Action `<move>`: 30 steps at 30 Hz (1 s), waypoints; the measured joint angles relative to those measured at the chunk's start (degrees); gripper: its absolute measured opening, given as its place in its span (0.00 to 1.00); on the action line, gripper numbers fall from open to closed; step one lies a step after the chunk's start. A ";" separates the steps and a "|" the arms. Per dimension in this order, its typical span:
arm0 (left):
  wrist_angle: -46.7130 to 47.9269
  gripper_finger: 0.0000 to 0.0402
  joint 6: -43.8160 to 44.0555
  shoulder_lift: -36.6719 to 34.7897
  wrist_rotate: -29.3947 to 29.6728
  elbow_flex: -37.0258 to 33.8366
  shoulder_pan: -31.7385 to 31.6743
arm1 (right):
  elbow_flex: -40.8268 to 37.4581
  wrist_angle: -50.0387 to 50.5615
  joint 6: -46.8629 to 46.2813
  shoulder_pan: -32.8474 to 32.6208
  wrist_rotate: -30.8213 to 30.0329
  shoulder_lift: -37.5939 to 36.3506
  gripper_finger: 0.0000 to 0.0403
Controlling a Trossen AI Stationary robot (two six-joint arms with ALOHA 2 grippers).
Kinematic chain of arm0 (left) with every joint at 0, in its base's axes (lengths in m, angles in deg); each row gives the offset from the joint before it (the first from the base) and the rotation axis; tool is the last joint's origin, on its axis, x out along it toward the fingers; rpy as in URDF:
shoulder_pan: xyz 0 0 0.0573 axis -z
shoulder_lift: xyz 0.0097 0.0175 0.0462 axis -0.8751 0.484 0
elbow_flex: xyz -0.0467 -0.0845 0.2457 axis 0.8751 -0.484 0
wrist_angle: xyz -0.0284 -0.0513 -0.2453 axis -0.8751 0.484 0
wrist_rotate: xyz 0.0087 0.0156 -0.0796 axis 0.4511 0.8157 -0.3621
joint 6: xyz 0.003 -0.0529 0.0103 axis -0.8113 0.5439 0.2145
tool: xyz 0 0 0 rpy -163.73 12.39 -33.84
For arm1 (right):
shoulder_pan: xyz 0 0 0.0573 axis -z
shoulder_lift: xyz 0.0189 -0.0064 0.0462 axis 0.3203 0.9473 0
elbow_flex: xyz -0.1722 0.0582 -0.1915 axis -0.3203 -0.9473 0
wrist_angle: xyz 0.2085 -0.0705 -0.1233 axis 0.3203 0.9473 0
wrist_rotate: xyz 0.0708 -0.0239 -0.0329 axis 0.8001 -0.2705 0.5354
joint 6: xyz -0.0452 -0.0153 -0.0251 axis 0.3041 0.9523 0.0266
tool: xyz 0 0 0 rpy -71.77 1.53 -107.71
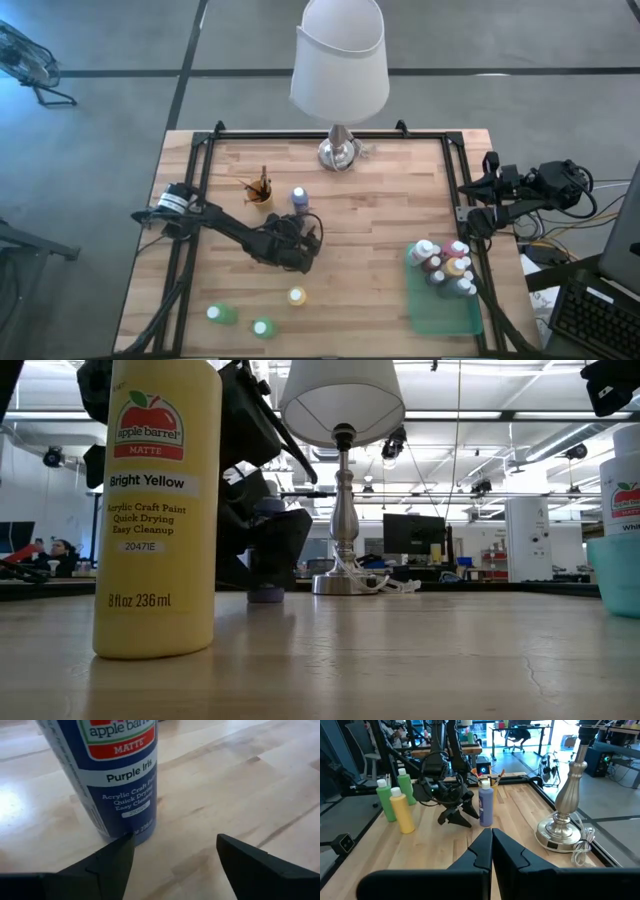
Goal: Pick & Place Paint Supplies
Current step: Put the blue paint bottle into the green bin
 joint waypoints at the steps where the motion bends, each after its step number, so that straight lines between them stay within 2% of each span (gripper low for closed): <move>1: 0.02 0.73 -0.02 -0.01 0.33 0.00 -0.16 | 0.00 0.00 0.00 0.00 0.01 -0.02 0.02; 5: -0.07 0.76 -0.02 -0.01 2.27 0.00 -0.85 | -0.02 0.00 0.00 0.00 0.02 -0.02 0.02; 13: -0.98 0.75 -0.04 -0.01 4.76 0.00 -1.78 | 0.00 0.00 0.00 -0.02 0.00 -0.02 0.02; 21: -0.95 0.75 -1.73 -0.01 12.36 0.00 -1.86 | 0.00 0.00 0.00 0.00 0.00 -0.02 0.02; 30: -2.10 0.75 -3.78 -0.01 15.36 0.00 -2.04 | -0.02 0.00 0.00 0.00 0.02 0.00 0.02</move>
